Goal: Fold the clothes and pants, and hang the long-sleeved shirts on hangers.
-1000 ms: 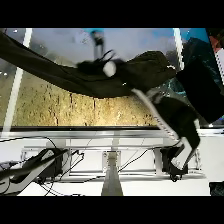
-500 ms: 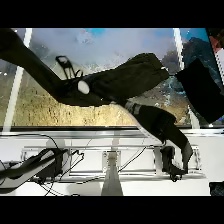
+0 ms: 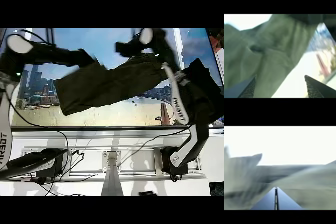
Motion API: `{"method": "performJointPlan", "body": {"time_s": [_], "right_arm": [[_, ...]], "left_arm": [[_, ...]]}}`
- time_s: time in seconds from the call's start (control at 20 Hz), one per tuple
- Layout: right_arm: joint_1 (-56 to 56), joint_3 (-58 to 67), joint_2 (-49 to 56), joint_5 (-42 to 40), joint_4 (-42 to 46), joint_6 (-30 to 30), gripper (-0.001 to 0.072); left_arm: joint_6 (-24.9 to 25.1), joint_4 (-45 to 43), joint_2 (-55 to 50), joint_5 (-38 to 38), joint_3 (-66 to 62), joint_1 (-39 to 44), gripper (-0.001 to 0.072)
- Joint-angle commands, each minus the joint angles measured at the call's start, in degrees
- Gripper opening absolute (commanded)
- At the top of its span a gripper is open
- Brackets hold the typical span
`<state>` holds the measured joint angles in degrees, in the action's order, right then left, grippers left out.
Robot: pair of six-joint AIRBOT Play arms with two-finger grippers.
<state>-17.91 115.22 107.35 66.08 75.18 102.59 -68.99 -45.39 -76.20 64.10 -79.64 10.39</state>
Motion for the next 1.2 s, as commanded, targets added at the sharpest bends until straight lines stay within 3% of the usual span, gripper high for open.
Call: {"method": "performJointPlan", "body": {"time_s": [0.0,0.1,0.3,0.45,0.55,0.6,0.8,0.9,0.95,1.0,1.05,1.1,1.15], "right_arm": [[8.8,0.1,-2.3,7.6,0.3,-0.9,0.0032],[10.8,0.1,-2.9,9.0,0.3,-2.8,0.0032],[10.8,0.0,-3.1,9.2,0.5,-7.7,0.0032],[10.5,0.0,-3.1,8.4,0.4,-9.5,0.0032],[10.4,0.0,-3.1,7.4,0.2,-9.5,0.0032],[10.4,0.0,-3.1,7.2,0.0,-9.5,0.0032],[10.4,0.0,-3.1,7.5,0.0,-9.5,0.0032],[10.4,0.0,-3.1,7.5,-0.1,-9.5,0.0032],[10.4,0.0,-3.1,7.5,-0.5,-9.5,0.0032],[10.4,0.0,-3.1,7.4,-1.2,-9.5,0.0032],[10.1,0.0,-3.1,7.3,-2.0,-9.5,0.0032],[9.6,0.0,-3.0,7.2,-2.0,-9.7,0.0032],[8.9,-0.3,-3.0,6.5,-1.9,-10.0,0.0032]], "left_arm": [[-0.2,0.4,-0.7,0.9,0.1,1.9,0.0698],[-0.2,-0.8,1.2,2.7,0.1,-4.3,0.0694],[-2.8,-11.3,6.5,6.5,4.8,-21.4,0.0687],[-2.8,-10.7,11.6,5.0,19.7,-33.9,0.0688],[-2.7,-5.4,12.5,0.6,31.0,-38.9,0.0688],[-1.6,-1.2,12.3,-2.3,36.2,-39.8,0.0688],[10.3,14.3,8.4,-13.8,50.1,-35.2,0.0687],[10.8,16.1,4.3,-18.0,50.1,-30.7,0.0672],[11.1,17.4,2.1,-19.4,49.5,-28.3,0.0570],[11.8,17.8,0.4,-20.4,48.5,-26.3,0.0404],[13.0,17.4,-1.1,-20.8,46.9,-24.6,0.0134],[14.4,16.2,-1.7,-19.9,44.3,-24.3,0.0015],[14.1,14.2,-1.6,-18.2,41.2,-24.6,0.0015]]}}
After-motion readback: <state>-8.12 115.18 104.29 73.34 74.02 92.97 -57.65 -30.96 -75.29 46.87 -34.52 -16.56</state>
